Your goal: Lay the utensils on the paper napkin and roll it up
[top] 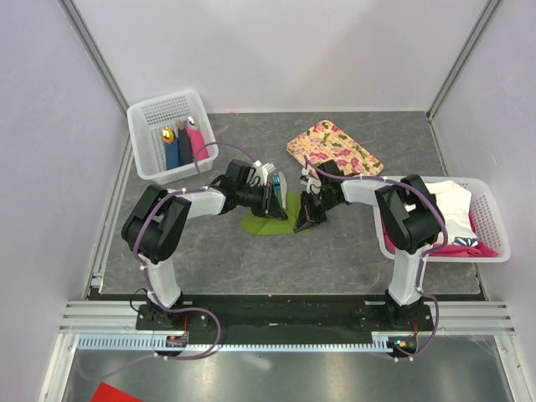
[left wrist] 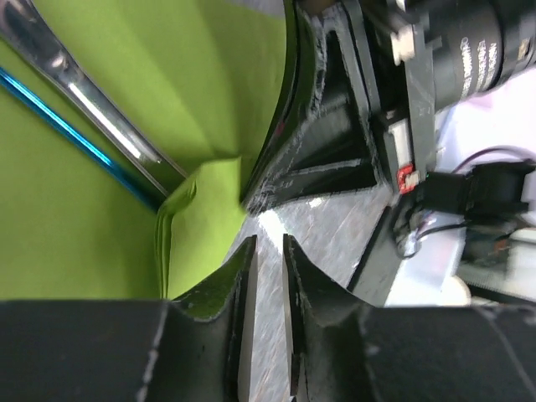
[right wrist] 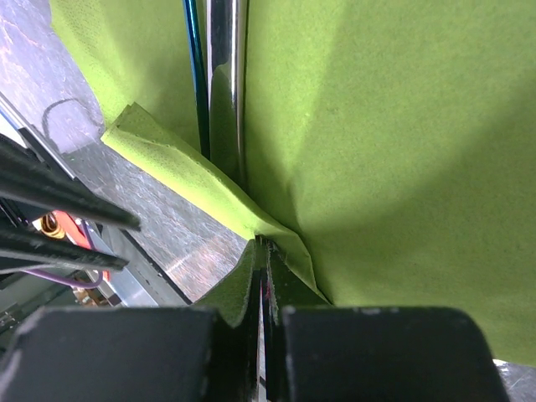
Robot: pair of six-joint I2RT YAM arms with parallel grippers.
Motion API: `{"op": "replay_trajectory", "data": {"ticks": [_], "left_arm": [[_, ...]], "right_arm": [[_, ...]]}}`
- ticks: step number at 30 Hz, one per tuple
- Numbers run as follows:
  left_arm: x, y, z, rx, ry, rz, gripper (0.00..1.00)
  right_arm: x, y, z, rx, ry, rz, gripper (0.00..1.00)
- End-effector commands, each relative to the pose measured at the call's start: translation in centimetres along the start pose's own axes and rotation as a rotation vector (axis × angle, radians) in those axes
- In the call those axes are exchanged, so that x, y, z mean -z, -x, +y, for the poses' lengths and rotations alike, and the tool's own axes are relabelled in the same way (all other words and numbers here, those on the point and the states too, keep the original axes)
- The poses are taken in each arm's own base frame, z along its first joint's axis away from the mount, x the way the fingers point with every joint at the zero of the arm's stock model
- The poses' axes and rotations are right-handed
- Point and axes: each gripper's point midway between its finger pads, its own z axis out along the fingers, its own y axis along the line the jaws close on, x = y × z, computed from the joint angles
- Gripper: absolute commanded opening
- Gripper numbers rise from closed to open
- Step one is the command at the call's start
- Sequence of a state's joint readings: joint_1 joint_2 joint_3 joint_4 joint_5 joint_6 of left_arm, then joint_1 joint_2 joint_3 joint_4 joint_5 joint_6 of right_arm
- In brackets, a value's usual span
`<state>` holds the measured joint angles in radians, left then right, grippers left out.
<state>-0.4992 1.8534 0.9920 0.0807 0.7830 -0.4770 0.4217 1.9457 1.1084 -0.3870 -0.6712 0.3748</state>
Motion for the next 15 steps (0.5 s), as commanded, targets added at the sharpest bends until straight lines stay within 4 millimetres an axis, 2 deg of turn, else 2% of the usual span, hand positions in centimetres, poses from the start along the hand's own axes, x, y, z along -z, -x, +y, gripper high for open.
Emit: {"op": "replay_trajectory", "data": {"ticks": [1, 15], "left_arm": [[-0.6, 1.5, -1.5, 0.037, -0.126, -0.081, 0.24], [-2.2, 1.2, 2.5, 0.169, -0.053, -0.142, 0.08]], "right_arm": [[-0.1, 0.8, -0.7, 0.032, -0.044, -0.014, 0.0], [-0.1, 0.8, -0.6, 0.039, -0.038, -0.003, 0.0]]}}
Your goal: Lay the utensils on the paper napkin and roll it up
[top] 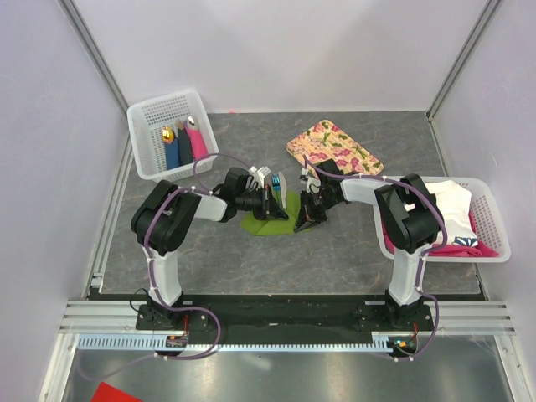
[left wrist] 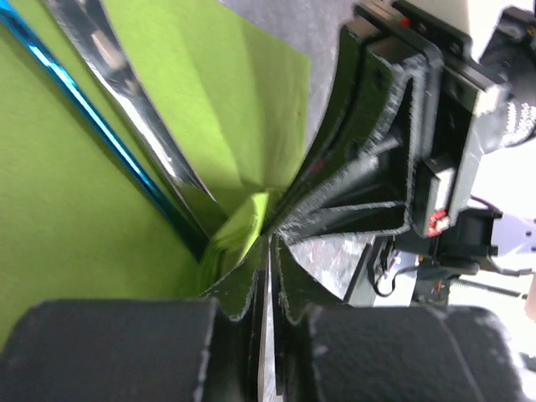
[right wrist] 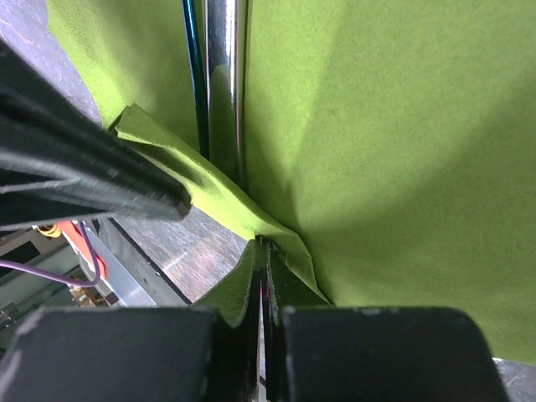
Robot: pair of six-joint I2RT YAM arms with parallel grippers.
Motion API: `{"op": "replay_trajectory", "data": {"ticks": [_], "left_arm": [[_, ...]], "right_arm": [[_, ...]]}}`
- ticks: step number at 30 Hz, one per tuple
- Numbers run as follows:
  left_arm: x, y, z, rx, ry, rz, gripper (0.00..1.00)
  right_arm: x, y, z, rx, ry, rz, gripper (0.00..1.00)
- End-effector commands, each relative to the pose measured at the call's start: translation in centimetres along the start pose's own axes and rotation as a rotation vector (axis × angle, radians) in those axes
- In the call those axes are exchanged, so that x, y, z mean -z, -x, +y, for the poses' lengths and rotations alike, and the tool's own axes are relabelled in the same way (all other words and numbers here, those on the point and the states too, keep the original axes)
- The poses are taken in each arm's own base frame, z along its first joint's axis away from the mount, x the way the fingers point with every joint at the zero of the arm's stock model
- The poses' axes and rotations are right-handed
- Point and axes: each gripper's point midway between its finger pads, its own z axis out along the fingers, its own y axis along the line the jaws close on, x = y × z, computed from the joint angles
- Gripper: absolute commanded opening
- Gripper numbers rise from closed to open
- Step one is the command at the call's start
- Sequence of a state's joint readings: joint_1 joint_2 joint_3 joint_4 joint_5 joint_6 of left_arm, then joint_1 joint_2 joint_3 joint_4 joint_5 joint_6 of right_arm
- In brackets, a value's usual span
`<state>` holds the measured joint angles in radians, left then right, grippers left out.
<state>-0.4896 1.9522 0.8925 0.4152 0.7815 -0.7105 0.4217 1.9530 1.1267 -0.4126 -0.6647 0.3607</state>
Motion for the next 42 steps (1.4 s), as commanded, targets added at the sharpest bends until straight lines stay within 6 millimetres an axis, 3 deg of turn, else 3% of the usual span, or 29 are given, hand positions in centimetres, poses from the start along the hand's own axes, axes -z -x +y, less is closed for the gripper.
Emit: {"op": "replay_trajectory", "data": {"ticks": [1, 13, 17, 21, 29, 42], "left_arm": [[-0.5, 1.1, 0.6, 0.032, -0.006, -0.053, 0.07], [-0.4, 1.0, 1.9, 0.087, -0.012, -0.065, 0.03], [-0.5, 0.9, 2.2, 0.086, -0.007, -0.061, 0.02], [-0.7, 1.2, 1.6, 0.077, -0.026, -0.056, 0.02], [-0.4, 1.8, 0.9, 0.063, -0.039, -0.071, 0.02], [-0.5, 1.6, 1.5, 0.062, -0.016, -0.062, 0.02]], "right_arm": [[-0.2, 0.8, -0.4, 0.037, -0.027, -0.011, 0.0], [-0.1, 0.6, -0.6, 0.041, -0.036, -0.005, 0.0], [0.1, 1.1, 0.1, 0.052, -0.014, -0.012, 0.0], [0.4, 1.9, 1.0, 0.064, 0.001, -0.028, 0.01], [0.1, 1.8, -0.1, 0.067, -0.035, -0.019, 0.01], [0.3, 4.1, 1.8, 0.067, 0.021, -0.06, 0.01]]}}
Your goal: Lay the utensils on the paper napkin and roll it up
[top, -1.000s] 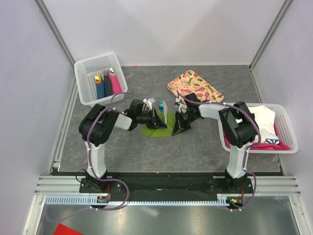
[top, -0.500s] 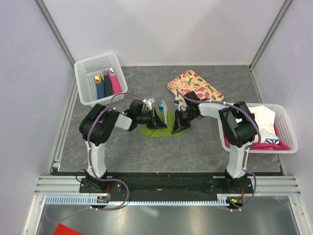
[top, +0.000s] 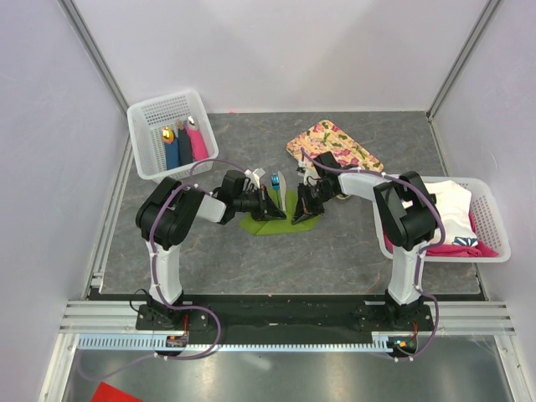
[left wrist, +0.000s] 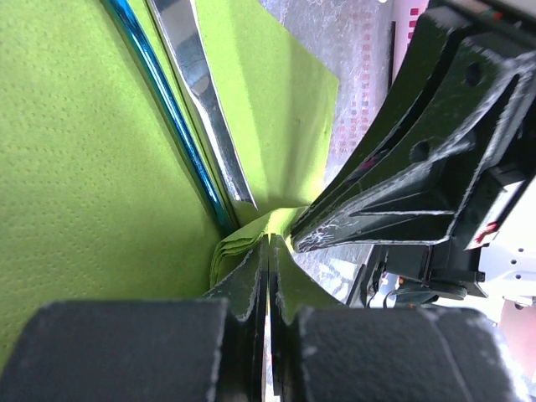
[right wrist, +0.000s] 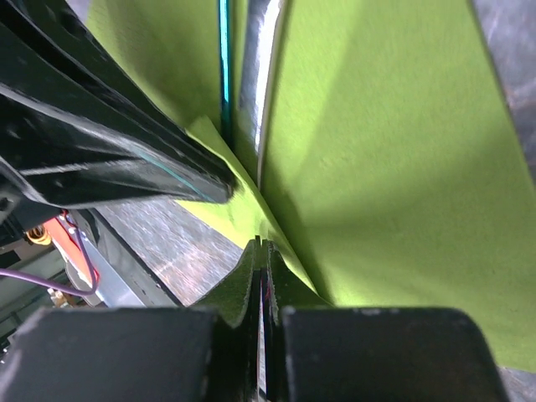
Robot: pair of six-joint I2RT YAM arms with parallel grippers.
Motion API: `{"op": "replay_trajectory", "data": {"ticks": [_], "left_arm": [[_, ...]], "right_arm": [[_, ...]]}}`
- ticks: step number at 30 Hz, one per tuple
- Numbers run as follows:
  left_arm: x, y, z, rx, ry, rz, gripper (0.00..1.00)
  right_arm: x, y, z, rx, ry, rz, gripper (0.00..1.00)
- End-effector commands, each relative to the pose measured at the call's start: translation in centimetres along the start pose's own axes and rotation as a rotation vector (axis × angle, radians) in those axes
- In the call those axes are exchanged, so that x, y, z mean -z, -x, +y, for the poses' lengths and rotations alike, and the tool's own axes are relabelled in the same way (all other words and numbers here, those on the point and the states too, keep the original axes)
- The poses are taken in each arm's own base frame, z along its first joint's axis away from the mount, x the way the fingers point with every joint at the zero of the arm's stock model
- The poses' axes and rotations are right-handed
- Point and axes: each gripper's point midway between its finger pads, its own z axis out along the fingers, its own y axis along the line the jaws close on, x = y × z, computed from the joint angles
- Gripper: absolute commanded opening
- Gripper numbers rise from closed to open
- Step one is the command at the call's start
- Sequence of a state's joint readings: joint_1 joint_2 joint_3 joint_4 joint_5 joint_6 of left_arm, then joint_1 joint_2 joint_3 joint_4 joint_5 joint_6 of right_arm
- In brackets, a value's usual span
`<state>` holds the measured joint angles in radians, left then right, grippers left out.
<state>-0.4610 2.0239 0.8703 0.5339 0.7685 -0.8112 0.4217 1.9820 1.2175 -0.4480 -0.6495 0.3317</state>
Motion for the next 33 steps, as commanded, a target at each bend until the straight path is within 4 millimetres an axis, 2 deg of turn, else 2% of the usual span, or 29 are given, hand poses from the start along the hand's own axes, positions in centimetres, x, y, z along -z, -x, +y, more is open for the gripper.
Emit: {"op": "replay_trajectory", "data": {"ticks": [1, 6, 15, 21, 28, 33], "left_arm": [[-0.2, 0.9, -0.7, -0.032, -0.02, -0.014, 0.02], [-0.2, 0.8, -0.6, -0.032, -0.018, -0.01, 0.02], [-0.2, 1.6, -1.5, -0.05, -0.035, -0.022, 0.02], [-0.1, 2.2, -2.3, -0.068, -0.05, -0.038, 0.02], [-0.3, 2.3, -0.3, -0.012, -0.021, -0.048, 0.02], [-0.5, 2.1, 0.1, -0.007, -0.016, -0.037, 0.02]], "right_arm": [[-0.1, 2.0, 1.0, 0.021, 0.028, -0.037, 0.01], [-0.4, 2.8, 0.9, 0.02, 0.019, -0.047, 0.01], [-1.5, 2.2, -1.4, 0.01, -0.051, -0.029, 0.0], [-1.6, 1.8, -1.9, 0.013, -0.072, -0.019, 0.0], [-1.5, 1.8, -1.9, 0.013, -0.074, -0.021, 0.0], [-0.7, 2.0, -1.0, 0.014, -0.052, -0.027, 0.0]]}}
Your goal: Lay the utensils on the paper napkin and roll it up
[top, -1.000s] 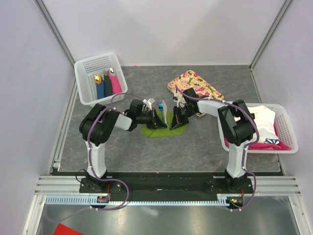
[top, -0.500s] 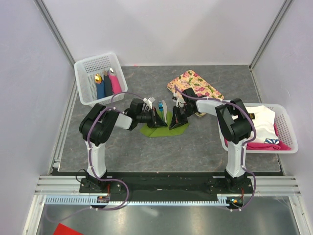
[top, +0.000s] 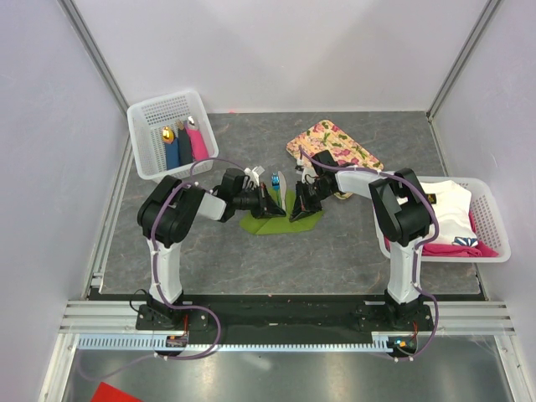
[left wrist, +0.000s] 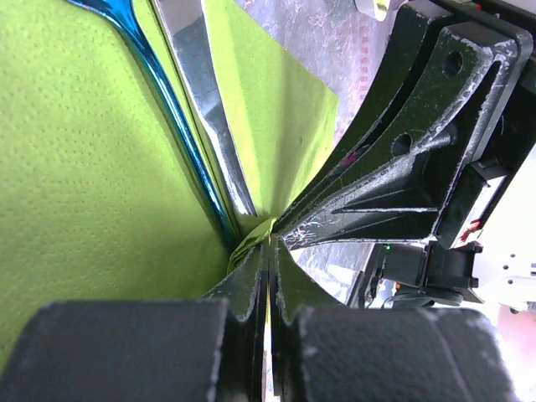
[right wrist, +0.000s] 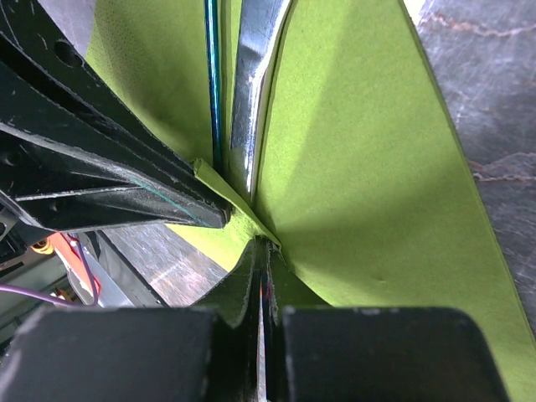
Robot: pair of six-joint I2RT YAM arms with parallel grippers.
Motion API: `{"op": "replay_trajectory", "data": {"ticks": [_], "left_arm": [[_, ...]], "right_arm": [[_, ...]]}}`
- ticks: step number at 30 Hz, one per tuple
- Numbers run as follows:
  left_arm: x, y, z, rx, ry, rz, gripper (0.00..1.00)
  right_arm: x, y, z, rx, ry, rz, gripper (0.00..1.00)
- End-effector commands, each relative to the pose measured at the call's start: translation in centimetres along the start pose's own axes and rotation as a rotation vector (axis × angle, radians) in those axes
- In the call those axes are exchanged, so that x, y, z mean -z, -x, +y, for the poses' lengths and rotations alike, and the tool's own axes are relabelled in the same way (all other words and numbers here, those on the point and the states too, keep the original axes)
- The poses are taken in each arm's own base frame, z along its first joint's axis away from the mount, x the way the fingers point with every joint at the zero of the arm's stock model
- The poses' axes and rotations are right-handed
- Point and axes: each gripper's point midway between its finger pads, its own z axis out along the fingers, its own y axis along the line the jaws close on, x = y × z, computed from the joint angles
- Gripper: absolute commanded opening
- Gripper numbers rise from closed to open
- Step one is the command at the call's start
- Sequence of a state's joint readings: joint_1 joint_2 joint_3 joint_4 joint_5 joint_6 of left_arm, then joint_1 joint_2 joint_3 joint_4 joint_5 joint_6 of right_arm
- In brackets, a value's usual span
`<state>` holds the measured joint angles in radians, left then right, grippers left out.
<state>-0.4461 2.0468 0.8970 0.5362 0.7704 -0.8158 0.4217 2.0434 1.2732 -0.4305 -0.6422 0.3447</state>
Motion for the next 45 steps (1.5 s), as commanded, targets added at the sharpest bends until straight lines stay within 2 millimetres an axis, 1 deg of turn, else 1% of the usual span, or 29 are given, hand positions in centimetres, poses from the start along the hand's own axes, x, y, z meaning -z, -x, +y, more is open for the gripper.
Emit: {"op": "replay_trajectory", "data": {"ticks": [1, 3, 5, 6, 7, 8, 9, 10, 11, 12, 13, 14, 17, 19, 20, 21, 25, 29, 34, 35, 37, 39, 40, 41, 43, 45], "left_arm": [[-0.4, 1.1, 0.0, -0.011, -0.009, -0.022, 0.02], [-0.4, 1.0, 0.2, -0.011, -0.002, -0.019, 0.02], [-0.4, 0.9, 0.4, -0.009, 0.002, -0.018, 0.02], [-0.4, 0.9, 0.4, -0.007, 0.003, -0.017, 0.02], [-0.4, 0.8, 0.5, -0.006, 0.004, -0.016, 0.02], [-0.4, 0.8, 0.4, -0.005, 0.007, -0.016, 0.02], [-0.3, 0.8, 0.4, -0.005, 0.006, -0.016, 0.02], [-0.3, 0.8, 0.4, -0.007, 0.005, -0.017, 0.02], [-0.3, 0.8, 0.3, -0.009, 0.005, -0.016, 0.02], [-0.4, 0.8, 0.3, -0.011, 0.006, -0.015, 0.02], [-0.4, 0.9, 0.2, -0.012, 0.003, -0.015, 0.02], [-0.4, 0.8, 0.3, -0.01, 0.005, -0.014, 0.02], [-0.5, 0.8, 0.4, -0.006, 0.005, -0.013, 0.02], [-0.4, 0.9, 0.4, -0.005, 0.007, -0.015, 0.02], [-0.4, 0.9, 0.5, -0.006, 0.009, -0.016, 0.02], [-0.4, 0.9, 0.3, -0.013, 0.006, -0.018, 0.02], [-0.4, 0.8, 0.4, -0.01, 0.007, -0.015, 0.02], [-0.4, 0.9, 0.3, -0.012, 0.006, -0.017, 0.02], [-0.4, 0.9, 0.4, -0.01, 0.007, -0.015, 0.02], [-0.4, 0.9, 0.4, -0.011, 0.006, -0.015, 0.02], [-0.4, 0.9, 0.4, -0.011, 0.006, -0.015, 0.02], [-0.4, 0.9, 0.3, -0.015, 0.004, -0.016, 0.02], [-0.4, 0.9, 0.3, -0.014, 0.005, -0.016, 0.02], [-0.4, 1.0, 0.2, -0.018, 0.004, -0.018, 0.02], [-0.3, 1.0, 0.1, -0.019, 0.003, -0.017, 0.02], [-0.3, 1.1, 0.2, -0.019, 0.004, -0.018, 0.02]], "right_arm": [[0.7, 0.9, -0.3, 0.024, -0.042, -0.026, 0.02], [1.8, 1.5, 0.3, 0.026, -0.032, -0.047, 0.06], [2.8, 2.2, 0.9, 0.03, -0.025, -0.065, 0.14], [3.7, 2.5, 1.2, 0.024, -0.026, -0.073, 0.18], [4.2, 2.6, 1.2, 0.02, -0.032, -0.077, 0.26], [4.7, 2.6, 1.0, 0.016, -0.042, -0.078, 0.29], [5.7, 2.5, 0.6, 0.012, -0.061, -0.083, 0.31], [6.2, 2.5, 0.1, 0.013, -0.084, -0.091, 0.37], [7.0, 2.3, -0.1, 0.017, -0.1, -0.097, 0.39], [7.4, 2.2, -0.9, 0.027, -0.122, -0.101, 0.42], [7.8, 2.3, -1.8, 0.029, -0.169, -0.112, 0.49], [8.1, 2.1, -2.3, 0.025, -0.189, -0.113, 0.53], [8.4, 1.8, -4.1, -0.005, -0.243, -0.108, 0.56], [8.4, 1.7, -4.9, -0.015, -0.272, -0.104, 0.66], [8.4, 1.6, -5.1, -0.018, -0.283, -0.104, 0.67], [8.4, 1.7, -5.3, -0.019, -0.291, -0.104, 0.73], [8.0, 1.5, -6.3, -0.032, -0.33, -0.097, 0.75], [6.5, 0.8, -6.7, -0.085, -0.295, -0.058, 0.75], [4.7, -0.6, -5.5, -0.136, -0.185, -0.007, 0.73], [4.2, -0.6, -5.3, -0.142, -0.161, -0.004, 0.73], [3.7, -1.1, -4.2, -0.177, -0.085, 0.014, 0.7], [3.5, -0.8, -3.6, -0.189, -0.04, 0.004, 0.68], [3.4, -0.6, -2.9, -0.186, -0.002, 0.003, 0.68], [3.6, 0.1, -2.4, -0.171, 0.015, -0.018, 0.67], [3.9, 0.7, -1.5, -0.167, 0.048, -0.042, 0.64], [4.0, 1.3, -1.1, -0.155, 0.068, -0.071, 0.61]]}}
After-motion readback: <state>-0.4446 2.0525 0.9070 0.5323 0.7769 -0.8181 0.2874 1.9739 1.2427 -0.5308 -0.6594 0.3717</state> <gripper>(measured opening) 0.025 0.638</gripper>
